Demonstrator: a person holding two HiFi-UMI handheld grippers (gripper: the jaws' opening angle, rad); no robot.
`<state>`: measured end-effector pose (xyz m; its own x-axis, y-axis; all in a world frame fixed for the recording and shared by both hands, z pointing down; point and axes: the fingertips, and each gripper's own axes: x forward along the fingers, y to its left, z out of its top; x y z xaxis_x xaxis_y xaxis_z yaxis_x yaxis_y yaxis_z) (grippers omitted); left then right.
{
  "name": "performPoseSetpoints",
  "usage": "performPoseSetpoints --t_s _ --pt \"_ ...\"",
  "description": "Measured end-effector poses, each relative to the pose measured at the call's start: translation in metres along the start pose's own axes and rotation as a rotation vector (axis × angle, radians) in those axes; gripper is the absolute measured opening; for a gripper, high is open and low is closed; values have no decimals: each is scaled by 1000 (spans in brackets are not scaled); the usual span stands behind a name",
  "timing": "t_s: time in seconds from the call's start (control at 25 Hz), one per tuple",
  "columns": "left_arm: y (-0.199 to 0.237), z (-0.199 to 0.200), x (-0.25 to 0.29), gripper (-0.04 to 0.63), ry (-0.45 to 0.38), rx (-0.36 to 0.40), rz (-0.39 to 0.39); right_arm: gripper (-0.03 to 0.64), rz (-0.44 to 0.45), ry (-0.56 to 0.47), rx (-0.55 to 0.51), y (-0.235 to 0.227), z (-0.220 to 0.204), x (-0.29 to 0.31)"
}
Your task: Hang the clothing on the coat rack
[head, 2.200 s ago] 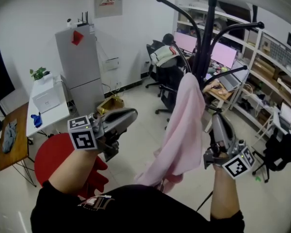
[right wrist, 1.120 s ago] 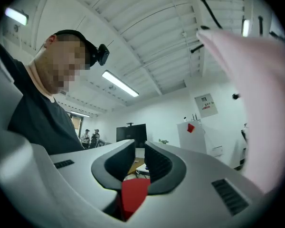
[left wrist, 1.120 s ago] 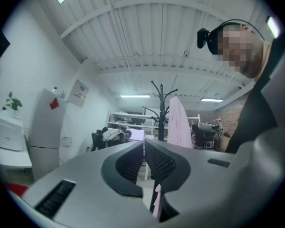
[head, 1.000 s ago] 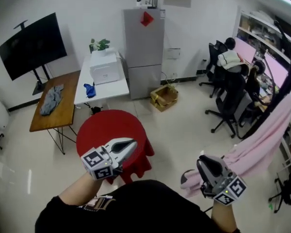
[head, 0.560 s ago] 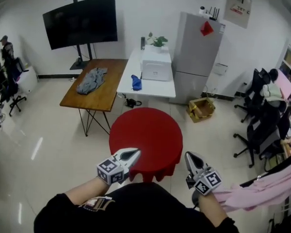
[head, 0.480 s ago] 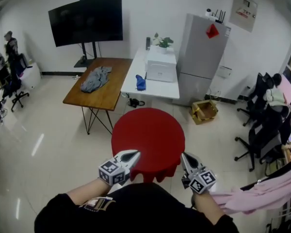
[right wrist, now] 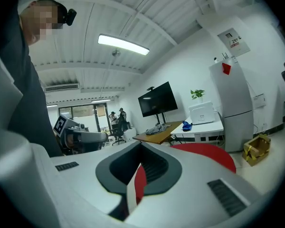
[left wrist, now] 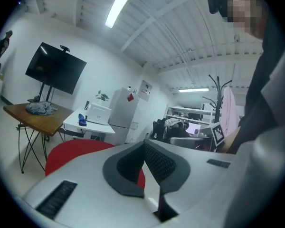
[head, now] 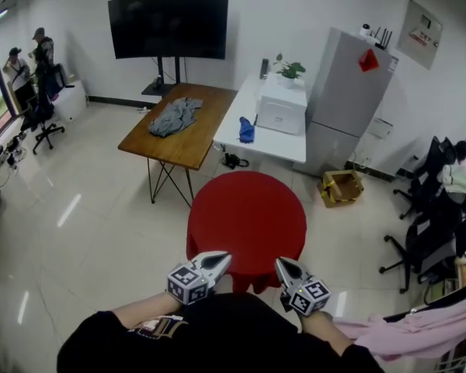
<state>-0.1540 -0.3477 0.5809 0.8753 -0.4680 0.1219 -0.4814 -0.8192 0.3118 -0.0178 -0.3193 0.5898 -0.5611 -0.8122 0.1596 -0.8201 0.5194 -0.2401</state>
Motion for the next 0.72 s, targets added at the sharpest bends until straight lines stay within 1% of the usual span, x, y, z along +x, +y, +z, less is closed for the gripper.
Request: performPoseSetpoints --t_s 0.16,0.44,0.72 --pt "0 -2 6 0 6 -9 -12 0 4 -8 10 0 -1 -4" --pt "-13 -1 23 0 35 10 -62 0 -21 -21 10 -11 3 -17" --pt "-17 -3 30 0 45 20 -84 0 -35 -45 7 -18 10 -23"
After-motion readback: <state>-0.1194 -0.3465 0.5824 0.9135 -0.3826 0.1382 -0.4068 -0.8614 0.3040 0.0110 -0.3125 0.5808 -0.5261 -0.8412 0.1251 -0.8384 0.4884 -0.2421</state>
